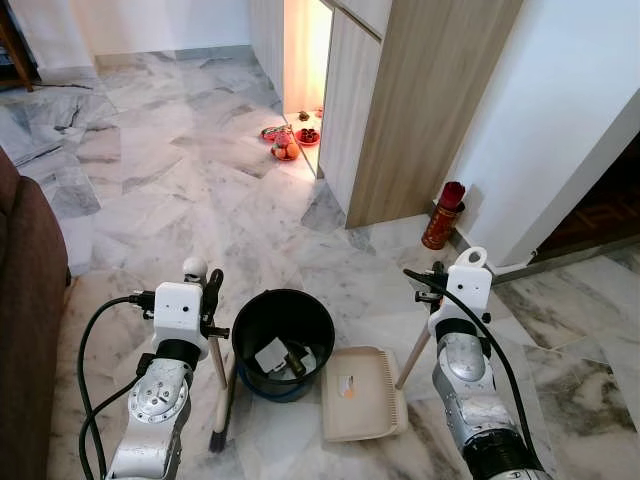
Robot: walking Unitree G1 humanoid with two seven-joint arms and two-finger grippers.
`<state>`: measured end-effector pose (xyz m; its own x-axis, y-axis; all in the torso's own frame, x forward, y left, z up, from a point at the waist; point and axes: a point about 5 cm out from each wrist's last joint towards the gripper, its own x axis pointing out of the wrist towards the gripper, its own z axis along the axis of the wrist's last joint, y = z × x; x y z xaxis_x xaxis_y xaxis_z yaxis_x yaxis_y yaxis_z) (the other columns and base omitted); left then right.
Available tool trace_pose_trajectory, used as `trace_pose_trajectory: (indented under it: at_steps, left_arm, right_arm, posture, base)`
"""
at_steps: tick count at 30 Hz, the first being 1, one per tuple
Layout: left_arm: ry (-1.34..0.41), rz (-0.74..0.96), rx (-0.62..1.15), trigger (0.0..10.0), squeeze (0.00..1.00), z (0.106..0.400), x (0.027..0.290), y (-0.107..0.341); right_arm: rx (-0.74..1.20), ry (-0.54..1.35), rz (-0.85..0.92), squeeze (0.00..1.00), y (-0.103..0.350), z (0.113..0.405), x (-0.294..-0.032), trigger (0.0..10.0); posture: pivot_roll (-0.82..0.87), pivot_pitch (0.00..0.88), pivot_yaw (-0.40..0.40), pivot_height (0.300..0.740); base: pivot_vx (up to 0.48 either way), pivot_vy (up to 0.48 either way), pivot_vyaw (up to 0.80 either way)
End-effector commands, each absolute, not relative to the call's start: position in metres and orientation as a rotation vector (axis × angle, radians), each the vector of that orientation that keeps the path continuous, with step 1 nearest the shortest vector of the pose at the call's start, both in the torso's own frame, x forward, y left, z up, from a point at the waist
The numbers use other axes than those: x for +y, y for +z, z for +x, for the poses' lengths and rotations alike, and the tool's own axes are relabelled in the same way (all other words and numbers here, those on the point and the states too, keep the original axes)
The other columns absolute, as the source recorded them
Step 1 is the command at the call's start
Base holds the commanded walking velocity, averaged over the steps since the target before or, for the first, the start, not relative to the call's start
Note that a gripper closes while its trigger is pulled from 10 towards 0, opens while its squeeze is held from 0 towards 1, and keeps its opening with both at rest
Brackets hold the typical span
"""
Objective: Sweep floor
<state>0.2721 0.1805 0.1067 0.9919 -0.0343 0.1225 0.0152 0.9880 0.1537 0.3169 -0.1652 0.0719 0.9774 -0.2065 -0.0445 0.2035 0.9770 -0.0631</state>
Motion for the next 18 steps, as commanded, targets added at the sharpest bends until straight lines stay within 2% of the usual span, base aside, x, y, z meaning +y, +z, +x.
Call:
trace_pose_trajectory:
  at_steps: [1,18]
  left_arm:
    - [-0.043,0.158,-0.187,10.0,0.00,0.2750,0.1748,0.1196]
    - [-0.042,0.160,-0.188,10.0,0.00,0.2742,0.1739,0.1193]
  right_arm:
    - [0.005,-0.213,-0.040,0.00,0.0806,0.3207,-0.1672,10.0]
    - [0.008,-0.208,-0.040,0.00,0.0796,0.3201,-0.1666,10.0]
  posture:
    - [0.01,0.107,-0.074,0.740]
    - [0.02,0.100,-0.077,0.740]
  base:
    - [-0.259,0.000,0.00]
    - [-0.264,0.000,0.00]
